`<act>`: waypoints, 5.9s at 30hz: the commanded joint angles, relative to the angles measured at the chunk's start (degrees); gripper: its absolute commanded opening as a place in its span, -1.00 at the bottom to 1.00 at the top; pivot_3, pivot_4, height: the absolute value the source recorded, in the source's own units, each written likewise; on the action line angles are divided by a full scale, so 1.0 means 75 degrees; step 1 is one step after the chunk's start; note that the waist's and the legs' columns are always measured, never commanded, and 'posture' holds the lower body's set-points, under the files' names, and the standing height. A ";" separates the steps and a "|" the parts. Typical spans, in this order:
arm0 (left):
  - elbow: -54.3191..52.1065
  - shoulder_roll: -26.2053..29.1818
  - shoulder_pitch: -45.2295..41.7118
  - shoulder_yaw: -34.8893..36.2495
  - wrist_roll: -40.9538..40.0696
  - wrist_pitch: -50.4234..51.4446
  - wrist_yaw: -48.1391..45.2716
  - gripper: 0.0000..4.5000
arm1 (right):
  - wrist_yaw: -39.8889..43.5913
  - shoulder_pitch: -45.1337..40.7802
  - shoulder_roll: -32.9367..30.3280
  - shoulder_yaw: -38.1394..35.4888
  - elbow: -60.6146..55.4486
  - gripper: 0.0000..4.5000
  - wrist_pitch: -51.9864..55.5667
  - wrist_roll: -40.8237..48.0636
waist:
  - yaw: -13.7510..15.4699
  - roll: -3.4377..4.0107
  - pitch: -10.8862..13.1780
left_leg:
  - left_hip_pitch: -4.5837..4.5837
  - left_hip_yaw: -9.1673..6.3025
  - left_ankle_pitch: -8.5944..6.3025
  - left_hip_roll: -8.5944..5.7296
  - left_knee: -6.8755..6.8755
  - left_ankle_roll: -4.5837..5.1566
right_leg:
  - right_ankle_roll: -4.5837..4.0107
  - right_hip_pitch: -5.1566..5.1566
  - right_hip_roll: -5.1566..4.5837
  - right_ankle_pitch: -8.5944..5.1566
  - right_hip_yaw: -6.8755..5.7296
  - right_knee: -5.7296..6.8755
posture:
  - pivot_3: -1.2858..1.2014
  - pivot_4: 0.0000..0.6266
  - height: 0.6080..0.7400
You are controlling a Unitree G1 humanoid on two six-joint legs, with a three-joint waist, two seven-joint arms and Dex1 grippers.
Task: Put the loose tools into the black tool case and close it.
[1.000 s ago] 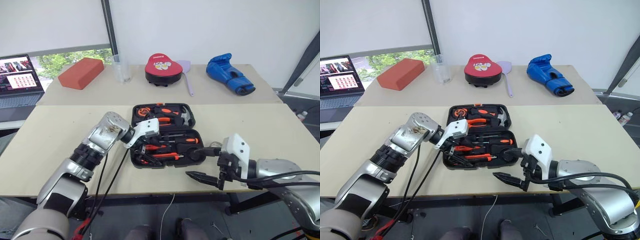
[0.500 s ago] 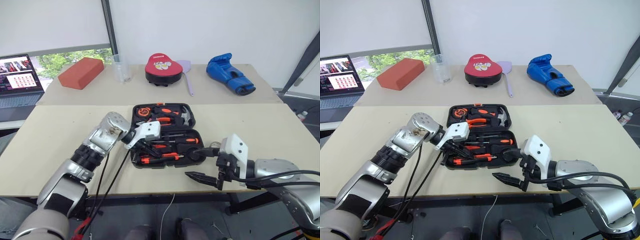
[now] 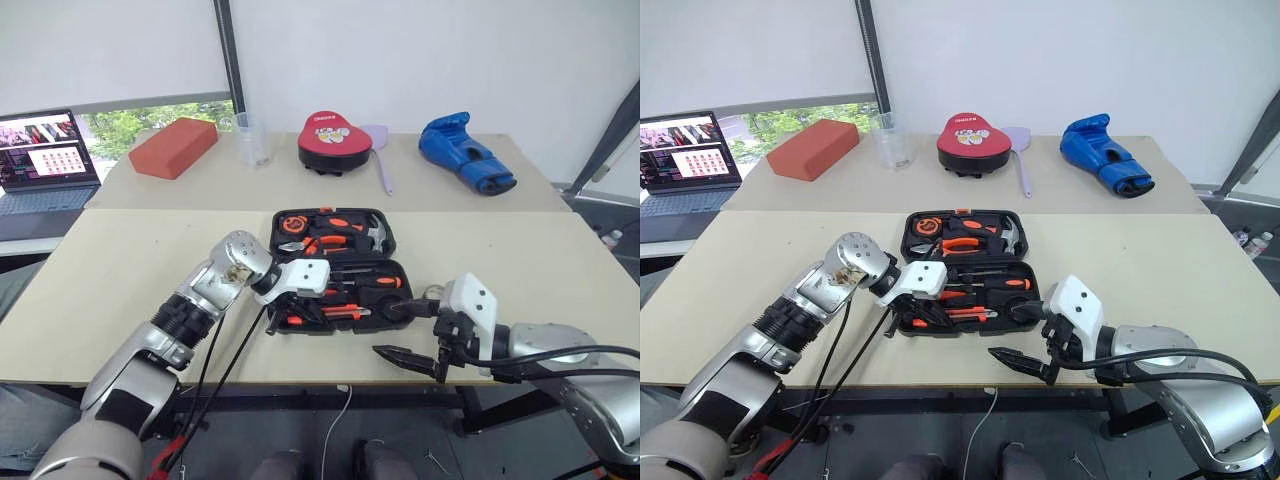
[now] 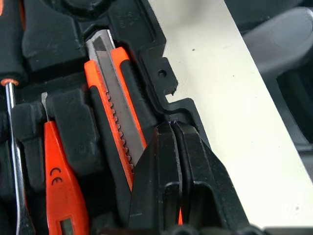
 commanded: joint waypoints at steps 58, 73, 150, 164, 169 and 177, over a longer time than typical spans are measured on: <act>-0.3478 0.2074 0.1500 0.3241 -0.3237 0.2066 0.0663 0.99 | 0.1222 -0.2188 -0.0145 0.1271 0.5367 1.00 -0.1948 -0.2877 | -0.0228 0.0005 0.0000 | -0.0042 0.0002 0.0003 -0.0001 -0.0012 -0.0010 | -0.0028 -0.0059 0.0001 -0.0002 -0.0011 -0.0003 | 0.03 -0.52 1.00; -0.3544 0.2180 0.1766 0.2906 -0.3019 0.1497 0.0664 1.00 | 0.1673 -0.2165 -0.0269 0.0598 0.4680 -0.99 -0.1697 -0.2443 | -0.0232 0.0006 0.0000 | -0.0041 0.0003 0.0004 -0.0002 -0.0014 -0.0016 | -0.0030 -0.0062 0.0003 -0.0001 -0.0009 0.0000 | 0.03 -0.52 1.00; -0.2664 0.2599 0.4167 0.2829 -0.1301 0.0777 0.0920 -0.98 | 0.3058 -0.1562 0.0007 0.0940 0.3239 -1.00 -0.1596 -0.3073 | -0.0268 0.0012 -0.0001 | -0.0085 0.0002 0.0006 -0.0007 -0.0011 -0.0012 | -0.0038 -0.0122 0.0004 0.0004 -0.0012 0.0012 | 0.03 -0.52 1.00; 0.0801 0.1690 0.0698 0.3850 -0.2294 0.4461 0.2327 0.99 | 0.1793 -0.4426 0.0621 0.0208 0.5355 0.98 0.1367 -0.1976 | -0.0223 0.0009 -0.0005 | -0.0071 -0.0001 0.0026 0.0004 -0.0007 -0.0040 | -0.0071 -0.0106 0.0008 0.0042 -0.0019 0.0025 | 0.03 -0.52 1.00; 0.1452 0.0882 0.0044 0.3680 -0.2159 0.4709 0.2967 0.99 | 0.0985 -0.5575 0.1470 0.0867 0.7130 0.98 0.1165 -0.2610 | -0.0312 0.0011 -0.0006 | -0.0090 0.0001 0.0021 -0.0003 -0.0001 -0.0029 | -0.0064 -0.0118 0.0006 0.0046 -0.0020 0.0030 | 0.03 -0.52 1.00; 0.2657 0.0427 -0.0350 0.3591 -0.1804 0.4175 0.3457 0.24 | 0.0557 -0.6253 0.2144 0.1144 0.8779 0.29 0.0603 -0.3068 | -0.0368 0.0011 -0.0006 | -0.0097 -0.0005 0.0021 -0.0006 -0.0006 -0.0031 | -0.0064 -0.0128 0.0005 0.0046 -0.0031 0.0024 | 0.03 -0.52 1.00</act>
